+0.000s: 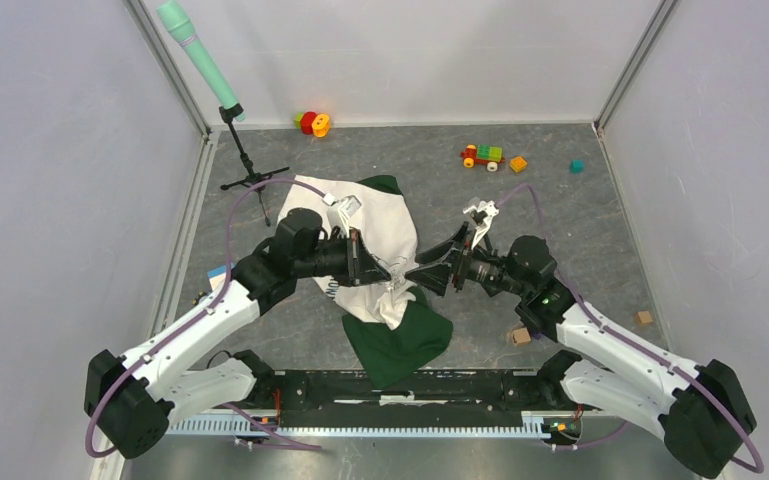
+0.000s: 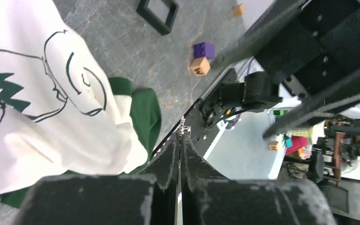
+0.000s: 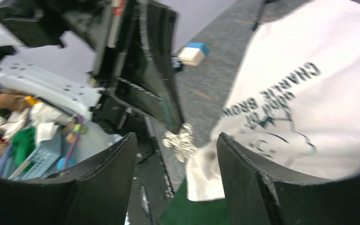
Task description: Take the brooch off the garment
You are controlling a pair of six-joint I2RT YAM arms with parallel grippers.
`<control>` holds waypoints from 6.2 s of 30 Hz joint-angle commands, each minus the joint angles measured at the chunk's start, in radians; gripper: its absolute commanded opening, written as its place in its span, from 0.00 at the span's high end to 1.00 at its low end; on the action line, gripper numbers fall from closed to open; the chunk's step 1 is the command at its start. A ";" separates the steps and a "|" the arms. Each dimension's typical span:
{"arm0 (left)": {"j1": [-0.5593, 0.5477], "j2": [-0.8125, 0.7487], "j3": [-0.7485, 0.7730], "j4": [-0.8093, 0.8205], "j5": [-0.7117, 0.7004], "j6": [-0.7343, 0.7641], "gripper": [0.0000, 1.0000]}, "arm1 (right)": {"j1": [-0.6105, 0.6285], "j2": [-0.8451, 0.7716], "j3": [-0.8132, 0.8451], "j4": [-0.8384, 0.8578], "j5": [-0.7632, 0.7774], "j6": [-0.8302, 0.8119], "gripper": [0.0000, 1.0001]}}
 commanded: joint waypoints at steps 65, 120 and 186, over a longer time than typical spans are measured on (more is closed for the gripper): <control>0.076 -0.171 -0.255 0.094 -0.438 0.172 0.98 | -0.243 0.323 0.107 -0.727 0.516 -0.445 0.14; -0.289 0.002 -0.591 1.036 -0.442 0.891 0.98 | -0.224 0.567 -0.159 0.351 -0.268 0.334 0.36; -0.294 0.090 -0.545 0.879 -0.288 0.807 0.58 | -0.160 0.640 -0.146 0.427 -0.235 0.378 0.39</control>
